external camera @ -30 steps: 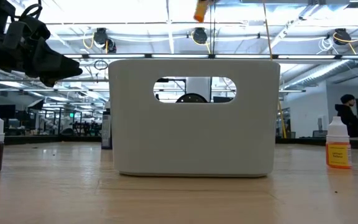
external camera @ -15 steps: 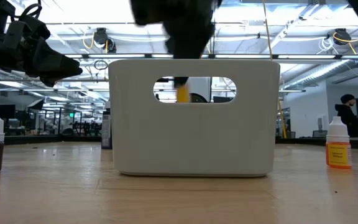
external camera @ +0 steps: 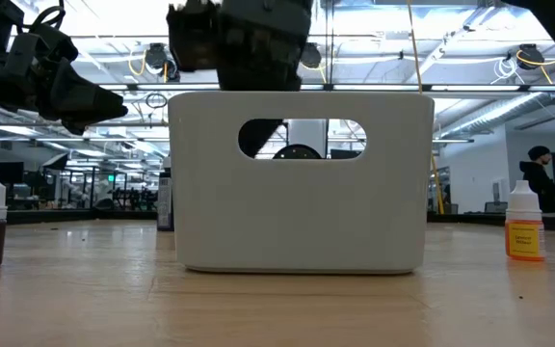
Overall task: Pick & Place food coloring
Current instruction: Put the small orange food coloring bottle into the gray bin
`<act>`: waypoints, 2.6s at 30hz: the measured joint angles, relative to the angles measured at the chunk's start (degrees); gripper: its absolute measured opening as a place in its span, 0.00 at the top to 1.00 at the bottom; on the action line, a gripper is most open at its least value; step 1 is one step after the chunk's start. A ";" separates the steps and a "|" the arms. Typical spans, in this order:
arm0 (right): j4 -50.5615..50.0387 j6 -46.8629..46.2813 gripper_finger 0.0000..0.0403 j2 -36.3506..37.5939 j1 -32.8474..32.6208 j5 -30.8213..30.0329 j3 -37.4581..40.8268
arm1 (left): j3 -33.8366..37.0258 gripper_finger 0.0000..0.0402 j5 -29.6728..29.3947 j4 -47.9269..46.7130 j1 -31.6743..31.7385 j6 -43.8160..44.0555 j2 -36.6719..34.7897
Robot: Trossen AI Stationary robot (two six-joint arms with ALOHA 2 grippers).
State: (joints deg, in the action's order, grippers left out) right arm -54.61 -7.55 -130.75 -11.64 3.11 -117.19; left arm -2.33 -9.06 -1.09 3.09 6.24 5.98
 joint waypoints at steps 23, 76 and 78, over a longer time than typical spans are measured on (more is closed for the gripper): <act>6.22 2.27 0.89 0.30 0.02 -7.60 7.58 | 0.00 0.63 0.00 0.05 0.00 0.00 0.01; -14.78 -47.62 0.50 19.60 -20.61 -9.07 28.65 | 0.00 0.63 0.01 0.86 0.00 0.00 0.02; -13.35 -47.08 0.50 19.60 -20.61 -8.35 29.66 | 0.00 0.63 0.00 0.88 0.01 0.00 0.01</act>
State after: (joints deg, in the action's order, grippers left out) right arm -67.96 -54.63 -111.15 -32.25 -5.24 -87.53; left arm -2.33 -9.06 -0.21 3.09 6.24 5.98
